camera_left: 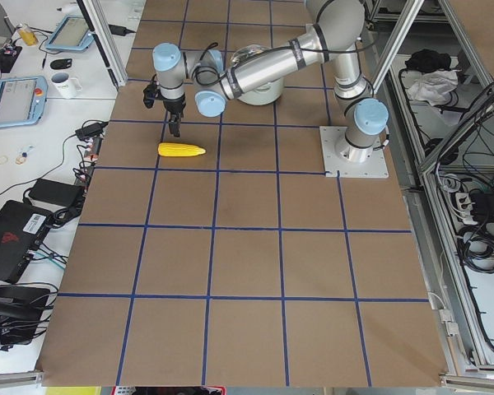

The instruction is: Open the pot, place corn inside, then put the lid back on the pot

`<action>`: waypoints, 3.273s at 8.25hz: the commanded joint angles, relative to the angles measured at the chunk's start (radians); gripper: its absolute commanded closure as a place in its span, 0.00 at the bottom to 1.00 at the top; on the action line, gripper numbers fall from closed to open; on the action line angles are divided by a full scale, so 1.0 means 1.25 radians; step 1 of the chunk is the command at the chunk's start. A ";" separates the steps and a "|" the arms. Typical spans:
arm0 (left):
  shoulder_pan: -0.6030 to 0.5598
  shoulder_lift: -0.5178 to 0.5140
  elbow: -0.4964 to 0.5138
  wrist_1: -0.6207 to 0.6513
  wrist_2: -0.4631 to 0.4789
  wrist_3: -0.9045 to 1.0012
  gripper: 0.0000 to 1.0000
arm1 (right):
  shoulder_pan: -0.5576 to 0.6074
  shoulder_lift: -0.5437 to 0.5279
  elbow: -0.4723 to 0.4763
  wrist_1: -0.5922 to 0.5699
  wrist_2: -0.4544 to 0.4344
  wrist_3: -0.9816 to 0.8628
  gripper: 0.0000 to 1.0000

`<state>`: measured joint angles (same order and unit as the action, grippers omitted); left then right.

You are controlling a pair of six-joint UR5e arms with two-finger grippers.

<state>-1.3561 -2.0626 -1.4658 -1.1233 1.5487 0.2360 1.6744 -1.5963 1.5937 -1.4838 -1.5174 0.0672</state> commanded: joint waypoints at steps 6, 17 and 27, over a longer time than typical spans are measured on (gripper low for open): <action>0.002 -0.137 -0.026 0.133 -0.013 -0.077 0.04 | 0.347 0.229 0.034 -0.243 -0.024 0.397 0.01; 0.001 -0.058 -0.017 0.056 -0.007 -0.049 0.87 | 0.327 0.214 0.036 -0.226 -0.023 0.393 0.96; -0.393 0.146 -0.035 -0.073 -0.011 -0.511 0.89 | -0.080 -0.031 -0.012 0.032 -0.016 0.025 1.00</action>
<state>-1.6951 -1.8825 -1.4977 -1.2148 1.5351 -0.2315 1.6472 -1.6237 1.5818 -1.4625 -1.5265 0.2115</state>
